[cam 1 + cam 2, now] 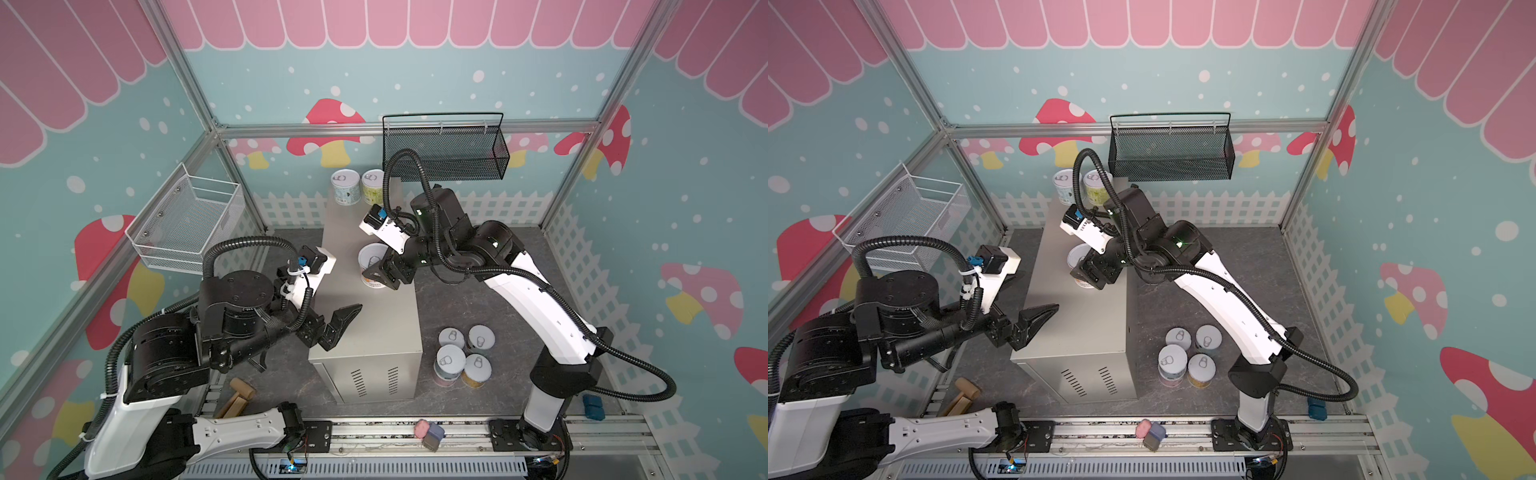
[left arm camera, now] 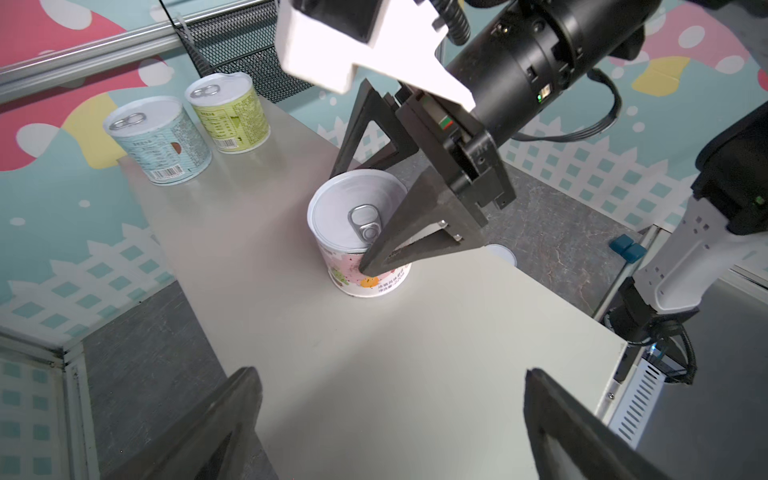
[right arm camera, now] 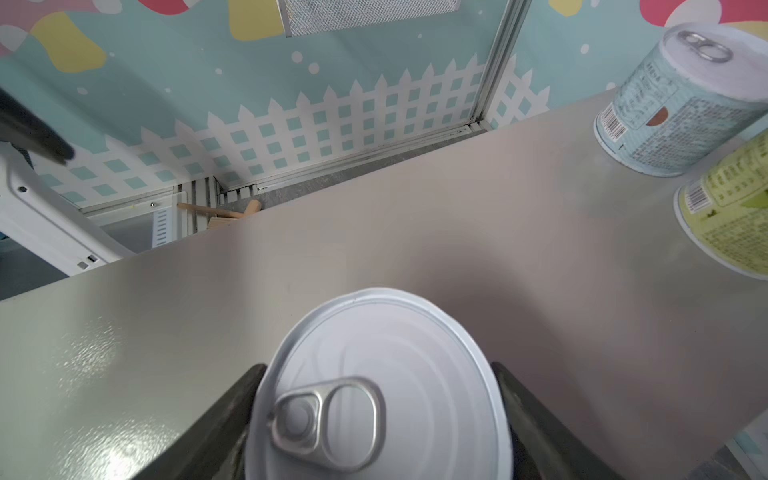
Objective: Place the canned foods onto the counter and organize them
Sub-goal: 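Lift the pink-label can and carry it onto the cabinet top with the right gripper, then release the pink can and withdraw the right gripper while the left gripper approaches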
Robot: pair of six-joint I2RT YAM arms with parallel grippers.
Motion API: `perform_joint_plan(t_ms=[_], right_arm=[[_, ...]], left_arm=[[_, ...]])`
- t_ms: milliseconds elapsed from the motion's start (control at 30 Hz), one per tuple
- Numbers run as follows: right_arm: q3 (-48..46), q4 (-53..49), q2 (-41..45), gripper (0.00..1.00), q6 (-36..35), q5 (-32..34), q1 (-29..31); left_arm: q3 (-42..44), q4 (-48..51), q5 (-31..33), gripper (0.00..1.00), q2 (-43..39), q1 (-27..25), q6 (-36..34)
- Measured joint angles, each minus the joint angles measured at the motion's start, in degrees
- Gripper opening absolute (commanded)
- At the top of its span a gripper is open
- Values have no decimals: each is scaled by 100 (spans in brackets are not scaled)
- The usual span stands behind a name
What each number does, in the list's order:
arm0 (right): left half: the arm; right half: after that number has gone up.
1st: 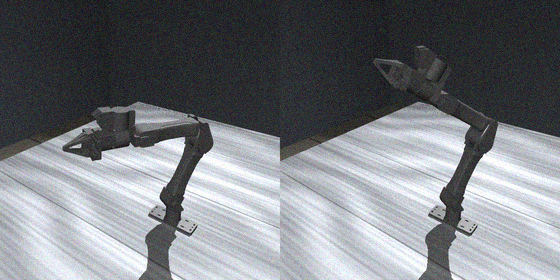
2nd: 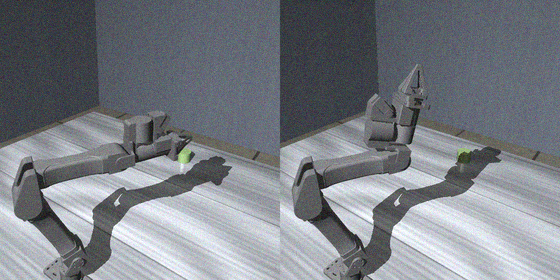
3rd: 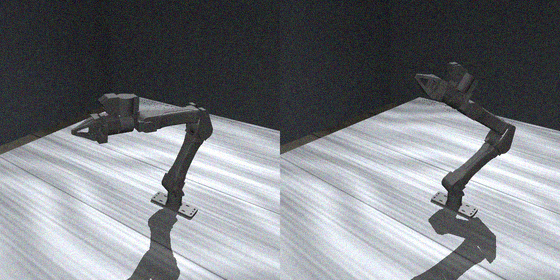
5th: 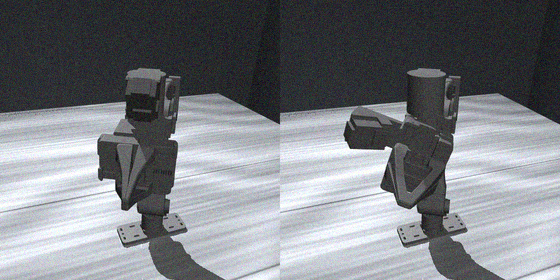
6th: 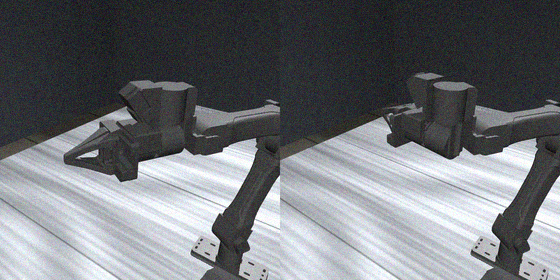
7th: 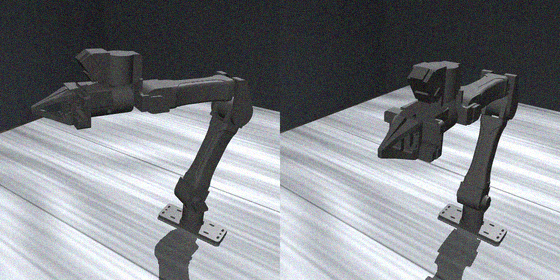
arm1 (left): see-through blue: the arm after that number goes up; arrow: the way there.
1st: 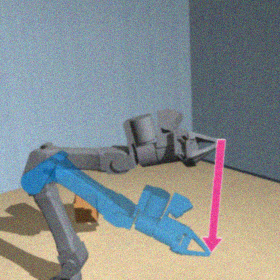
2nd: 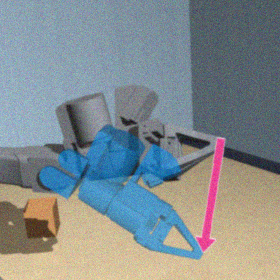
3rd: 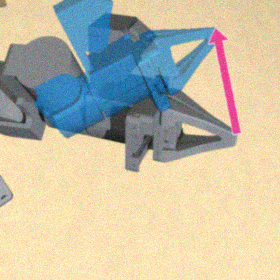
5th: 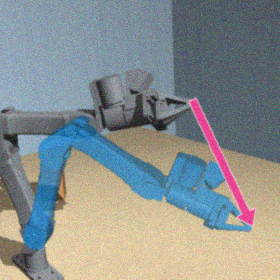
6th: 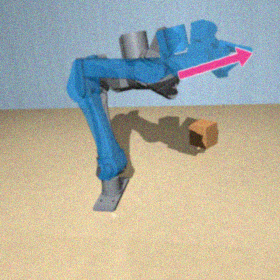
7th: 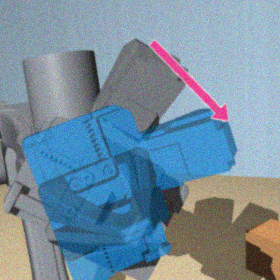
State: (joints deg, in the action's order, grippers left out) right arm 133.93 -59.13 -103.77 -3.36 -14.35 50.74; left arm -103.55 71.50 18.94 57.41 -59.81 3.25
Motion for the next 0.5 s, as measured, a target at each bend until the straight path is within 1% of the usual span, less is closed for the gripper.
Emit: perform_joint_plan(t_ms=[67,267,400,500], right_arm=[[17,83,-83,83,4,7,0],[39,339,-127,99,103,216,0],[39,527,0,99,170,348,0],[-57,660,297,99,223,520,0]], left_arm=[[0,-2,105,99,-20,0,-2],[72,-118,485,99,-31,0,-28],[317,-334,691,99,-31,0,-72],[459,-527,730,99,-20,0,-116]])
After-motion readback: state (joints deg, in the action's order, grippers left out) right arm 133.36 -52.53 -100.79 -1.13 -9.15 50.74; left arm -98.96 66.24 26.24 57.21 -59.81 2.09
